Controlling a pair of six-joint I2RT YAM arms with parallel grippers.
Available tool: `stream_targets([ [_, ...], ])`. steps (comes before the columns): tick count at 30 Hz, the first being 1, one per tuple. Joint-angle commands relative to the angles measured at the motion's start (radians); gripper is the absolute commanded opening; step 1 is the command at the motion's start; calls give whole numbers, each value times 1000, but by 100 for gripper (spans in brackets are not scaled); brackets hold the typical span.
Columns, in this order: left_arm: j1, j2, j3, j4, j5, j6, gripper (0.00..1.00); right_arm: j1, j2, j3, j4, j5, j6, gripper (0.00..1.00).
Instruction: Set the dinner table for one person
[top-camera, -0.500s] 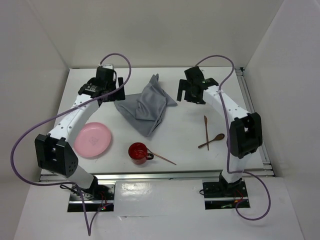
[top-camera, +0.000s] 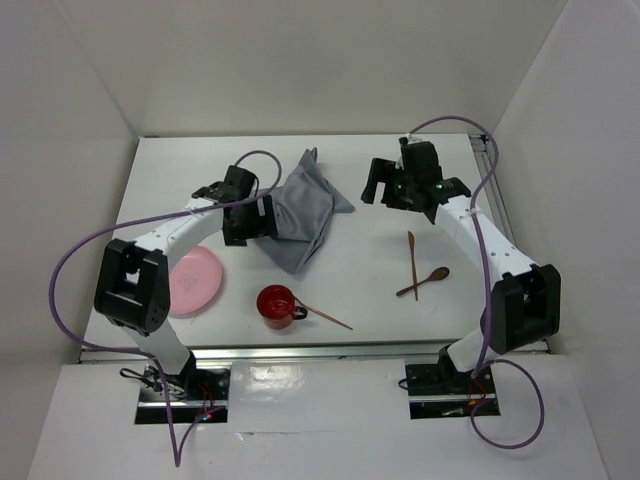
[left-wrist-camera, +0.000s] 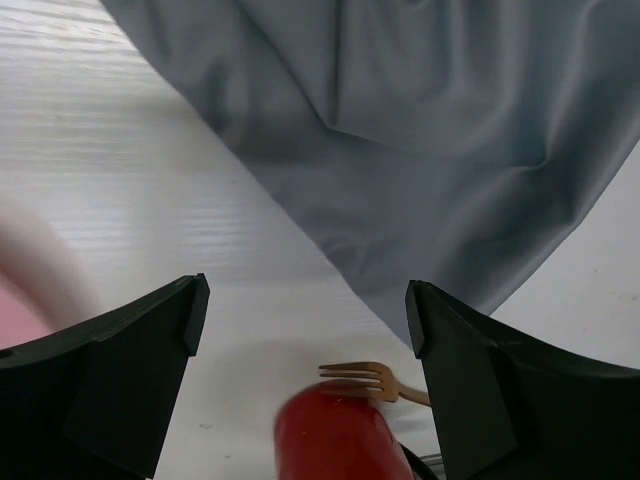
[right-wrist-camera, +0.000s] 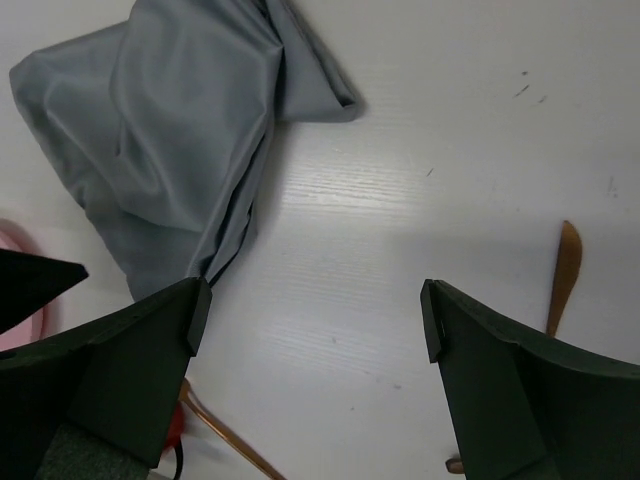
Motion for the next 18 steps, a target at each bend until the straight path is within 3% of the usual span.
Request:
stream_targets([
  [1,-17,53,-24,69,78,-122,99,-14,40,22,29,-110,-7,100],
  [13,-45,217,-50,219,126,-176,97,-23,109,68,23,-164,-16,100],
  [16,-45,246,-26,233,126,-185,73,-23,109,59,32,-164,-25,100],
  [17,-45,258,-12,214,126,-176,43,-23,109,58,32,-173,-25,100],
  [18,-45,258,3,197,109,-176,30,-23,109,58,41,-173,-25,100],
])
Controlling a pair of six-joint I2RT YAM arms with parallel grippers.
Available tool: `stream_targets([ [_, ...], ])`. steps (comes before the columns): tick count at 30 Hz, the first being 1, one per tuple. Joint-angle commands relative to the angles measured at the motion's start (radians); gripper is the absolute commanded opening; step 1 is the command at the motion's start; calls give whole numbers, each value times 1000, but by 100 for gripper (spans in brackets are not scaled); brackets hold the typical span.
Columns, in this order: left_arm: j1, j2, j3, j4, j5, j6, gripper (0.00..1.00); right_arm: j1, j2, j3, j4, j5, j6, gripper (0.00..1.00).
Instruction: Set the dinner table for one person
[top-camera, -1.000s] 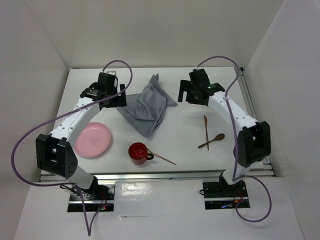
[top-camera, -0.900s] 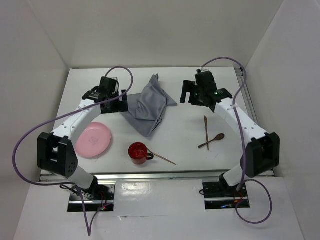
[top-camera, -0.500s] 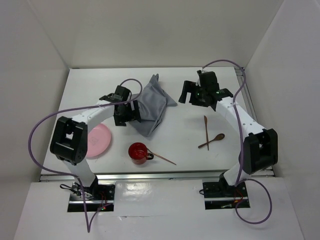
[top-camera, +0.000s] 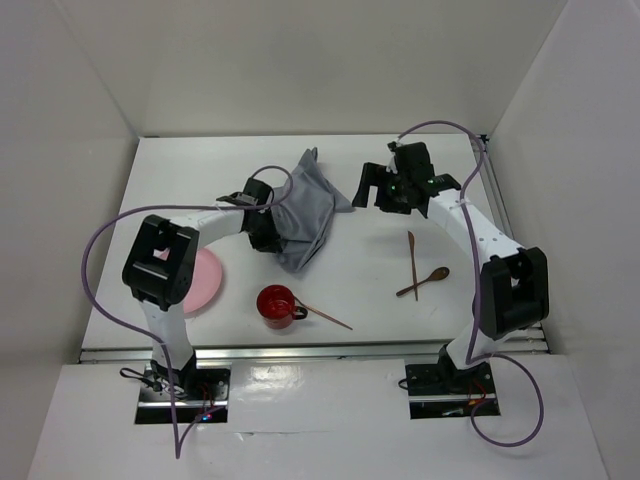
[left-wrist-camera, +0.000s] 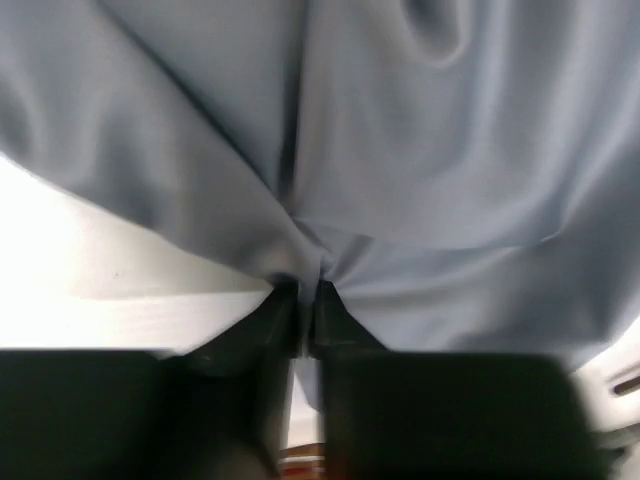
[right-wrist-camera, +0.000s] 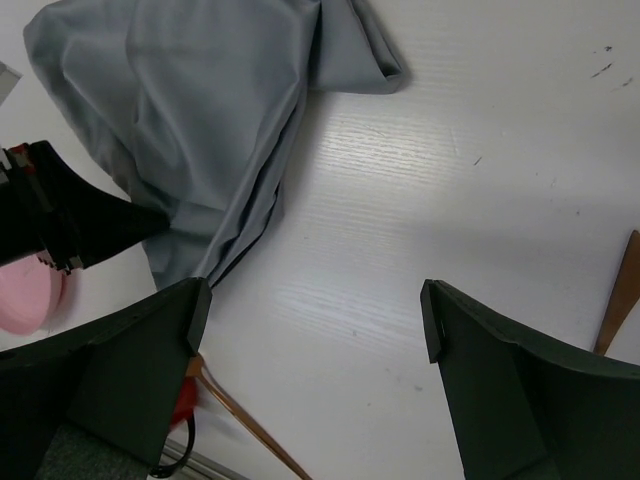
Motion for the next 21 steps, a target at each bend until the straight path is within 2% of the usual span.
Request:
stream_targets([
  [1,-3,45,66,-41,-10,9,19,-7,0,36,41,-20,-17,100],
  [2,-3,31,85,-65,-35,9,7,-7,14,36,59,-5,-17,100],
  [3,-3,22,105,-93,-52,24,0,-7,28,36,59,-5,-30,100],
  [7,-3,-51,191,-179,-63,115,0,-7,140,146,35,33,-31,85],
  [10,20,-71,286,-258,-33,160,0,-7,261,264,-1,17,-30,85],
  [12,29,-72,412,-324,-23,187,0,-6,363,350,-1,33,-52,85],
  [17,60,-72,500,-358,38,210,0,-6,465,386,28,21,-89,83],
  [21,70,-52,565,-380,73,219,0,3,528,395,51,-80,-139,83],
])
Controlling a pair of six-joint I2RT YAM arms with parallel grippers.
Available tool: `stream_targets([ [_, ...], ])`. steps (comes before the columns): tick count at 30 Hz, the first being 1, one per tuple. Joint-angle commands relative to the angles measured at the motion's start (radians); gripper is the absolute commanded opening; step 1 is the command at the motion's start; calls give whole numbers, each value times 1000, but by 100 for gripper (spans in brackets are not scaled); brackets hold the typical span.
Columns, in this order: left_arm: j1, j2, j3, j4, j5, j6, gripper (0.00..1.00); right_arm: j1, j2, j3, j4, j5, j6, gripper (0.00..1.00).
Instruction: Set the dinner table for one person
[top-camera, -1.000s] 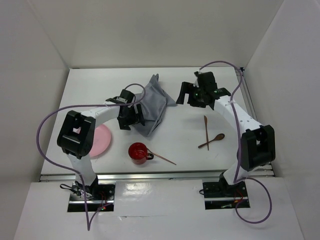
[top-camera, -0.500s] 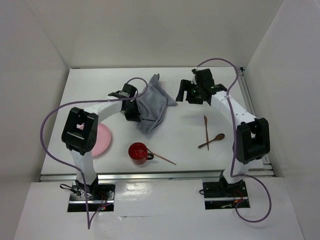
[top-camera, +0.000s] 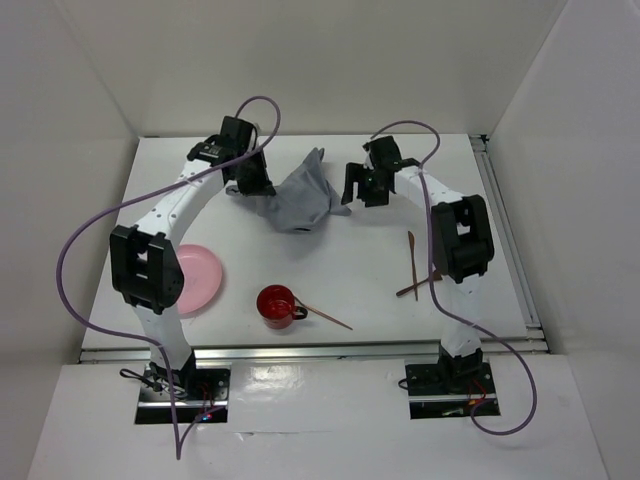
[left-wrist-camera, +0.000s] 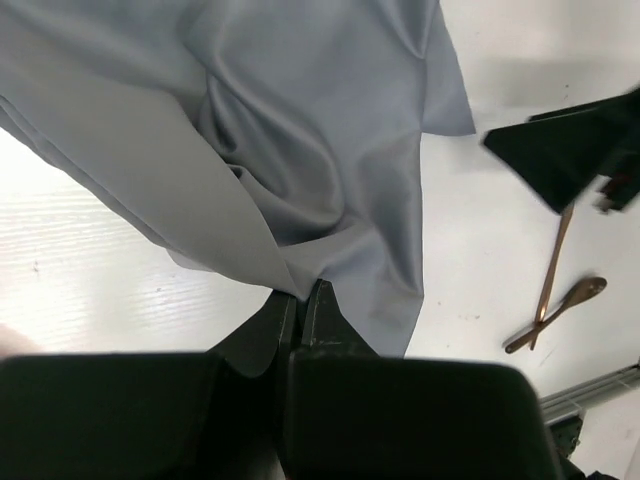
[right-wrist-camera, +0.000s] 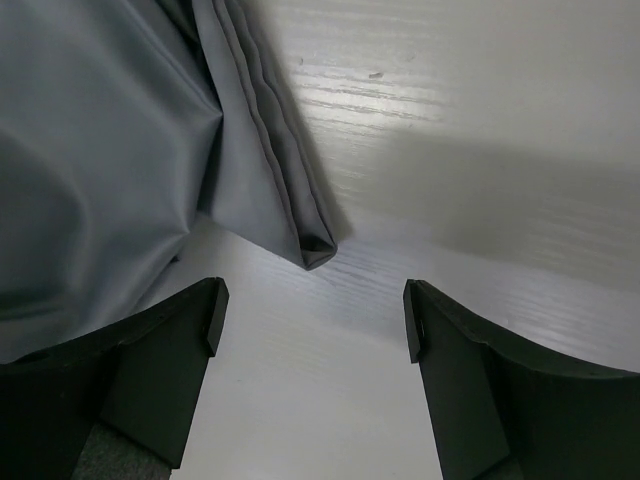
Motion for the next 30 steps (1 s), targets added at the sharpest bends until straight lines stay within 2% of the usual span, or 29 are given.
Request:
stream_targets([
  [1,7,-22,66,-53,53,33,0,8,33,61,34,-90,-55,83],
  [9,16,-11,110,-73,64,33,0,17,107,61,100,-164,-76,82],
  [11,25,-11,121,-82,64,33,0,26,118,49,123,-178,-76,78],
  [14,25,0,142,-82,76,33,0,35,130,39,155,-213,-64,67],
  [15,25,0,142,-82,76,33,0,35,142,39,167,-213,-64,62],
  [20,25,0,164,-93,62,33,0,45,143,42,172,-216,-42,0],
  [24,25,-22,250,-157,25,42,0,45,-9,-26,163,-123,-24,0],
  [26,36,-57,316,-206,0,42,0,45,-138,-96,163,-101,-15,0],
  [30,73,-127,402,-299,-11,12,0,45,-350,-200,77,-86,-25,0],
])
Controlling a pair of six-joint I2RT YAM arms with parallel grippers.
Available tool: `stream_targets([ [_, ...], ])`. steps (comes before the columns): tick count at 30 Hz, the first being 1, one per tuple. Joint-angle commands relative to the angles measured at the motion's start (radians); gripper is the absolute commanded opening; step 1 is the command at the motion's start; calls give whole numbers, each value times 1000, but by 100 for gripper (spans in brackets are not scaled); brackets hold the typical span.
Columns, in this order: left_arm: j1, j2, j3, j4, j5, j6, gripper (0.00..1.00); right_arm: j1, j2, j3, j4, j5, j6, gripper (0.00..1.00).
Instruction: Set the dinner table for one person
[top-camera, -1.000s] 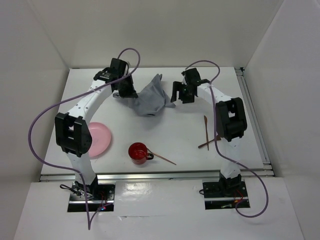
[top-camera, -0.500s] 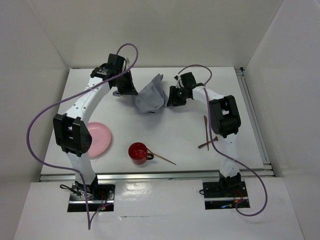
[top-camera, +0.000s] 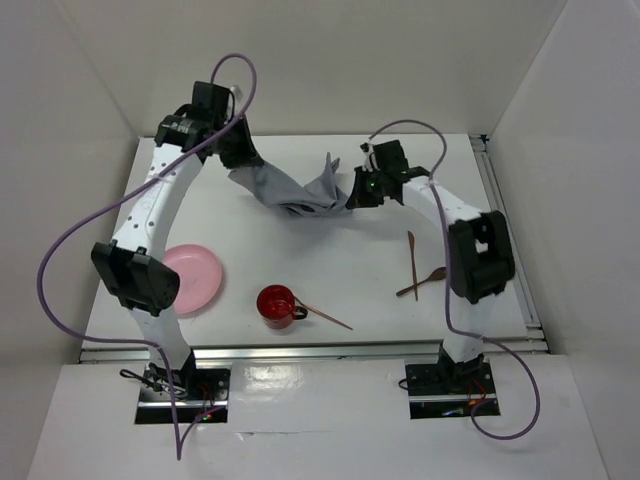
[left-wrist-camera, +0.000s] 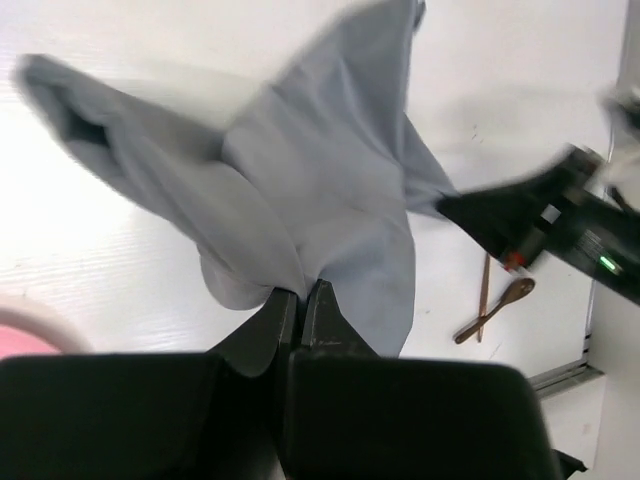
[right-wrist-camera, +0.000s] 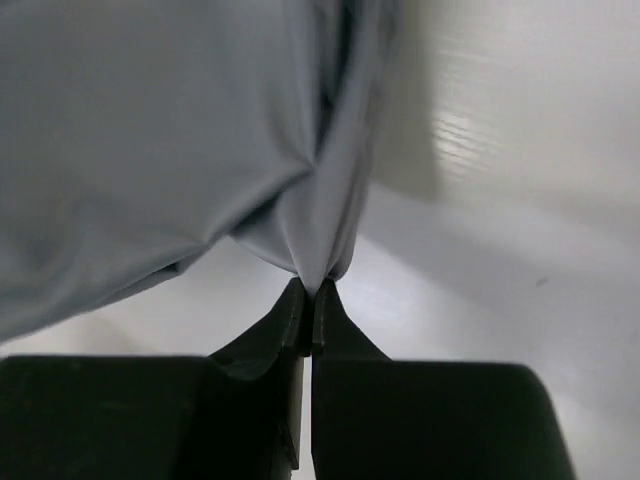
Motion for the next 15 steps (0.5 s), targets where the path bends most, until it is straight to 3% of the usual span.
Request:
stream_targets([
  [1,41,-132,75,-88,-16,-12,0,7,-283,-62,-65,24,-5,0],
  [5,69,-194,75,-127,-7,-79,0,16,-460,-168,-116,43,4,0],
  [9,90,-134,66,-85,28,-130,0,16,-532,-240,-115,99,41,0],
  [14,99,142,162,13,151,-174,0,7,-465,-312,-46,118,76,0],
  [15,99,259,199,14,163,-183,0,7,-435,-321,-14,118,76,0],
])
